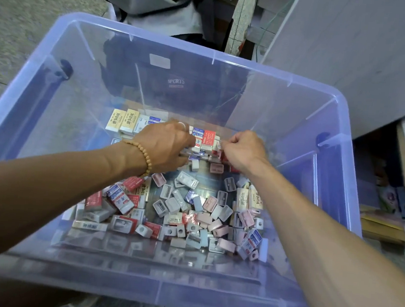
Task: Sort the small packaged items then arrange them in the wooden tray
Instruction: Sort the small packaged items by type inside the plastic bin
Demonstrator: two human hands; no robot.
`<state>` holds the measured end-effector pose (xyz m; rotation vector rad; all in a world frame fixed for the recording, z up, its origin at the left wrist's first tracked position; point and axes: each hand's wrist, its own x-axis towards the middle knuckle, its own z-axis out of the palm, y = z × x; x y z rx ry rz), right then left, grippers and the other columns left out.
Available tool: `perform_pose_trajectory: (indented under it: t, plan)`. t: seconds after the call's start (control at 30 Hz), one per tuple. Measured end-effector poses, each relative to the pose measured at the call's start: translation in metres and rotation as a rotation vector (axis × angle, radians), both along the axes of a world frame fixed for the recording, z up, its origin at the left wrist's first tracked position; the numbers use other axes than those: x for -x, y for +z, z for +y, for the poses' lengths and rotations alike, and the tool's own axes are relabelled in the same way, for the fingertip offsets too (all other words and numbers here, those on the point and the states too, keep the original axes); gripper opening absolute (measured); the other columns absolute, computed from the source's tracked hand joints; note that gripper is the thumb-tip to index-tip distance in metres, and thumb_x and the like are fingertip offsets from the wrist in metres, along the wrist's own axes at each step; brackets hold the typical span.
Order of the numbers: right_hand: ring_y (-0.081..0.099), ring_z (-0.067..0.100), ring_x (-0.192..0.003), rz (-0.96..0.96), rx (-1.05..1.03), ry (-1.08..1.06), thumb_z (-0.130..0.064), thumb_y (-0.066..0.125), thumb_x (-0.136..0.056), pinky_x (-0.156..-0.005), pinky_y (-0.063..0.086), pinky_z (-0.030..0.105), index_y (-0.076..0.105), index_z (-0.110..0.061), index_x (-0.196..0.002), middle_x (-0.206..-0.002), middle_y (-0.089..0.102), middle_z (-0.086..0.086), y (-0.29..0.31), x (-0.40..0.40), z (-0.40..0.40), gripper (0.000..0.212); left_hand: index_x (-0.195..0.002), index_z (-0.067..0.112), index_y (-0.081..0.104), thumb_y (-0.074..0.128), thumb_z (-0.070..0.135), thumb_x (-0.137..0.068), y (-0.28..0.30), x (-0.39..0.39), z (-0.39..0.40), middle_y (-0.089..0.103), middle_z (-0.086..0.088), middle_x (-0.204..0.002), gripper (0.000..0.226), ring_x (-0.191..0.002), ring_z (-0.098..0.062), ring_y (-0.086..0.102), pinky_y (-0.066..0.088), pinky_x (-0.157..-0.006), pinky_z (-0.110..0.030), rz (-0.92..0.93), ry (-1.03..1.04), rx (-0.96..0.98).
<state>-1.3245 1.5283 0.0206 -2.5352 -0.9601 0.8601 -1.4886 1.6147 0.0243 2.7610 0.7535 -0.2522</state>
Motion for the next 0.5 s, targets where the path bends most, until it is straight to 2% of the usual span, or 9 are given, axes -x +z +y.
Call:
perform_pose_trajectory:
  t: [0.1, 0.17, 0.27, 0.33, 0.4, 0.47, 0.5]
  plan:
    - [0.068, 0.028, -0.087, -0.016, 0.152, 0.192, -0.012, 0.057, -0.087, -0.072, 0.051, 0.029, 0.072, -0.012, -0.078, -0.081, 0.070, 0.006, 0.009, -0.002, -0.013, 0.017, -0.104, 0.027, 0.057, 0.064, 0.042, -0.088, 0.006, 0.023, -0.021, 0.062, 0.002, -0.111, 0.022, -0.089, -0.015, 0.054, 0.044, -0.072, -0.025, 0.160, -0.090, 0.151]
    - [0.065, 0.020, -0.091, 0.006, 0.242, 0.423, -0.009, 0.062, -0.087, -0.075, 0.045, 0.023, 0.074, -0.020, -0.086, -0.092, 0.069, 0.002, 0.014, 0.007, -0.024, 0.016, -0.122, 0.026, 0.054, 0.066, 0.048, -0.085, 0.004, 0.036, -0.030, 0.060, 0.005, -0.112, 0.044, -0.099, -0.016, 0.055, 0.042, -0.075, -0.025, 0.314, -0.182, 0.218]
    - [0.060, 0.016, -0.100, 0.051, 0.354, 0.703, -0.012, 0.068, -0.087, -0.084, 0.044, 0.023, 0.067, -0.017, -0.122, -0.116, 0.067, 0.001, 0.011, 0.024, -0.041, 0.035, -0.140, 0.026, 0.038, 0.073, 0.047, -0.080, -0.005, 0.041, -0.034, 0.052, 0.005, -0.107, 0.072, -0.112, -0.021, 0.052, 0.043, -0.081, -0.028, 0.354, -0.209, 0.309]
    - [0.060, 0.020, -0.113, 0.053, 0.416, 0.784, -0.014, 0.066, -0.088, -0.094, 0.047, 0.029, 0.058, -0.020, -0.131, -0.124, 0.063, -0.001, 0.008, 0.030, -0.047, 0.044, -0.141, 0.028, 0.033, 0.078, 0.047, -0.074, -0.012, 0.038, -0.036, 0.050, -0.002, -0.126, 0.083, -0.118, -0.024, 0.048, 0.047, -0.089, -0.034, 0.314, -0.210, 0.304]
    - [0.058, 0.023, -0.117, 0.045, 0.497, 0.822, -0.007, 0.065, -0.086, -0.099, 0.050, 0.036, 0.052, -0.020, -0.138, -0.131, 0.060, 0.000, 0.007, 0.032, -0.050, 0.055, -0.144, 0.027, 0.031, 0.080, 0.044, -0.072, -0.017, 0.037, -0.037, 0.042, -0.002, -0.140, 0.088, -0.124, -0.022, 0.038, 0.043, -0.095, -0.036, 0.326, -0.277, 0.248]
    - [0.059, 0.023, -0.112, 0.074, 0.586, 0.825, -0.003, 0.070, -0.083, -0.095, 0.052, 0.037, 0.048, -0.019, -0.137, -0.128, 0.062, 0.000, 0.007, 0.033, -0.053, 0.060, -0.148, 0.028, 0.027, 0.079, 0.042, -0.074, -0.020, 0.036, -0.039, 0.033, 0.003, -0.148, 0.092, -0.127, -0.021, 0.031, 0.039, -0.100, -0.035, 0.345, -0.364, 0.189]
    - [0.060, 0.021, -0.106, 0.090, 0.611, 0.823, -0.004, 0.073, -0.082, -0.088, 0.052, 0.033, 0.050, -0.019, -0.133, -0.122, 0.063, -0.001, 0.007, 0.033, -0.054, 0.058, -0.149, 0.029, 0.026, 0.079, 0.041, -0.074, -0.020, 0.035, -0.040, 0.031, 0.004, -0.150, 0.092, -0.127, -0.021, 0.030, 0.039, -0.101, -0.035, 0.349, -0.390, 0.173]
